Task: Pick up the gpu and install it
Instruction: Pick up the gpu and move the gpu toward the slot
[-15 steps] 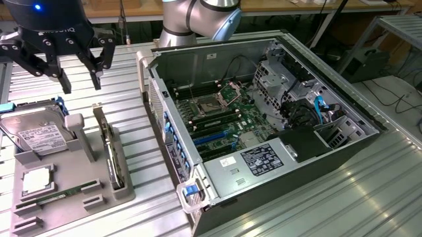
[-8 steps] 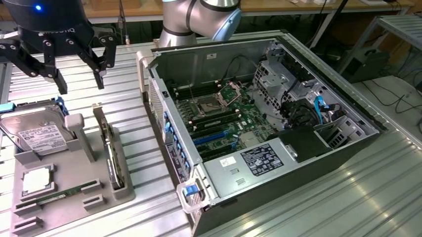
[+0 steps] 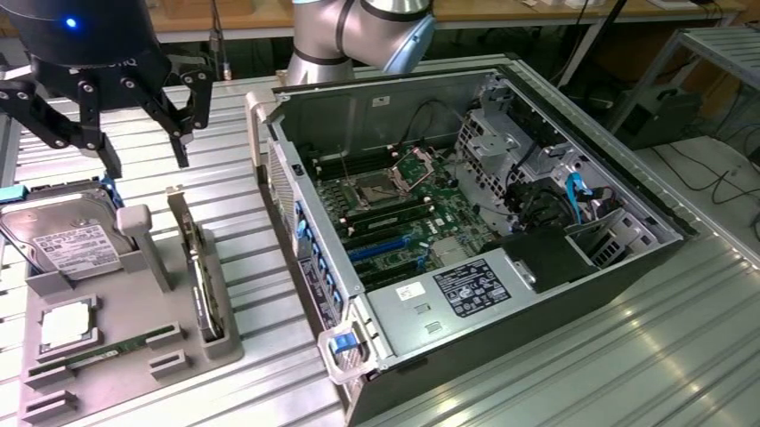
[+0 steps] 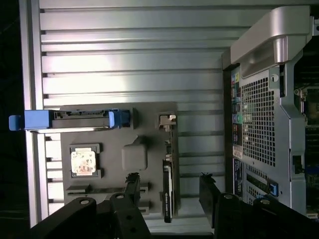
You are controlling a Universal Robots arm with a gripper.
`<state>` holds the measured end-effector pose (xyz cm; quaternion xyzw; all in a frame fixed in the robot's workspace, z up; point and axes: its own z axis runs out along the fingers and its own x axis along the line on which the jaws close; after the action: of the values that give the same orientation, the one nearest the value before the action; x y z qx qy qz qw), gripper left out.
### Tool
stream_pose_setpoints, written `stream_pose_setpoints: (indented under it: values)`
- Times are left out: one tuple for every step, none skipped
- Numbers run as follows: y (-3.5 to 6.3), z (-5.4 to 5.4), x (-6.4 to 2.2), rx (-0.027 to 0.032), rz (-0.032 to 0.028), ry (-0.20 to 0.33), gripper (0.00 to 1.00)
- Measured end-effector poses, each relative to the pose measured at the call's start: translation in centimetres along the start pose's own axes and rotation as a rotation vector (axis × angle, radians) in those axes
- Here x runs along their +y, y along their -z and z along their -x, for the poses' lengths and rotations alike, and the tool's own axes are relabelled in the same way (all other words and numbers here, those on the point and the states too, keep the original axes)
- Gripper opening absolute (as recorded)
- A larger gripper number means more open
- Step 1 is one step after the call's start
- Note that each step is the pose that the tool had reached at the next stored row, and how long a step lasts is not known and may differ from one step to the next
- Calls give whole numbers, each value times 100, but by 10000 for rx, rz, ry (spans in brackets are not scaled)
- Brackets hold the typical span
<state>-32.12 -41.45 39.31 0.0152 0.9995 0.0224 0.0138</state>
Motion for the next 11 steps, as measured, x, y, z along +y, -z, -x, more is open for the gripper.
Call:
stream_pose_setpoints:
  values:
    - [2,1,-31,1,0,3,60]
    - [3,2,-58,2,-1,8,60]
    - [4,3,-82,2,0,21,60]
    - [5,3,-101,2,1,36,60]
    - [5,4,-134,3,1,64,60]
    - [3,5,-151,3,3,72,60]
    - [-1,5,-165,4,3,79,60]
    - [-7,5,-172,4,3,87,60]
    - [-17,5,-176,2,5,89,60]
    - [-26,5,-180,4,4,89,60]
    - [-30,5,-182,4,5,84,60]
